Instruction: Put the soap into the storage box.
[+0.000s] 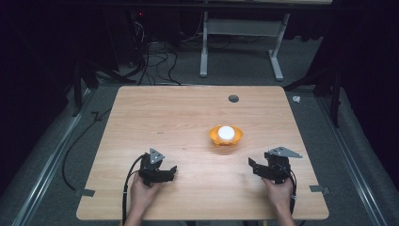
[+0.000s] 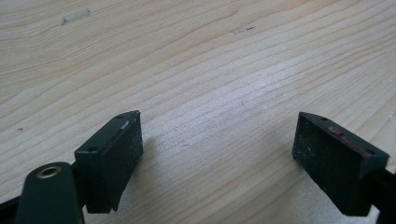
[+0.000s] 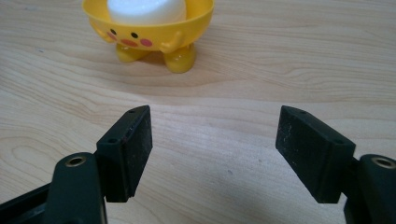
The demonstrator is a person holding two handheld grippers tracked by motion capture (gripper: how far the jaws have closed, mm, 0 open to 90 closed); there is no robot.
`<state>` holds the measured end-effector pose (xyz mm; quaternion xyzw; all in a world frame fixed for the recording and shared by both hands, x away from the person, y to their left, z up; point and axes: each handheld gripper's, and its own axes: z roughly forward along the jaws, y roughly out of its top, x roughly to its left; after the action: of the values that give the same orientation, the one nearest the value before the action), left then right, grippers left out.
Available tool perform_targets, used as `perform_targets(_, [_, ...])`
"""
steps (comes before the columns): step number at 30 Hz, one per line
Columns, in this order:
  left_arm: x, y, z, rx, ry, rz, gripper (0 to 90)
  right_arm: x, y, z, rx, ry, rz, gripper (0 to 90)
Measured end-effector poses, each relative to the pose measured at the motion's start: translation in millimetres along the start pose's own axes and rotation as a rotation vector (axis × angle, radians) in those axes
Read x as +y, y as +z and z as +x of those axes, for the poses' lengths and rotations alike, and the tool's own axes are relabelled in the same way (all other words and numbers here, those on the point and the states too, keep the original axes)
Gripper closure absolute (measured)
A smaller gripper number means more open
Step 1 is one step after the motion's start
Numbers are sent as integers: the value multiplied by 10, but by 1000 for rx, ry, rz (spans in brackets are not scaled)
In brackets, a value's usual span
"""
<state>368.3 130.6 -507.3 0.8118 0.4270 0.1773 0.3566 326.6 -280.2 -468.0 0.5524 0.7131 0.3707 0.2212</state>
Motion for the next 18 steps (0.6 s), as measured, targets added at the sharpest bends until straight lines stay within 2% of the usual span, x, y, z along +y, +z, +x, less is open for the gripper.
perform_targets(6, [1,-1,1,-4,6,1,166,-55,36,-2,-2,16,0,283])
perform_targets(12, [1,-2,1,-3,6,1,166,-116,125,9,-13,-2,29,284])
perform_targets(18, [1,-2,1,-4,5,2,166,-155,177,33,-24,-3,33,286])
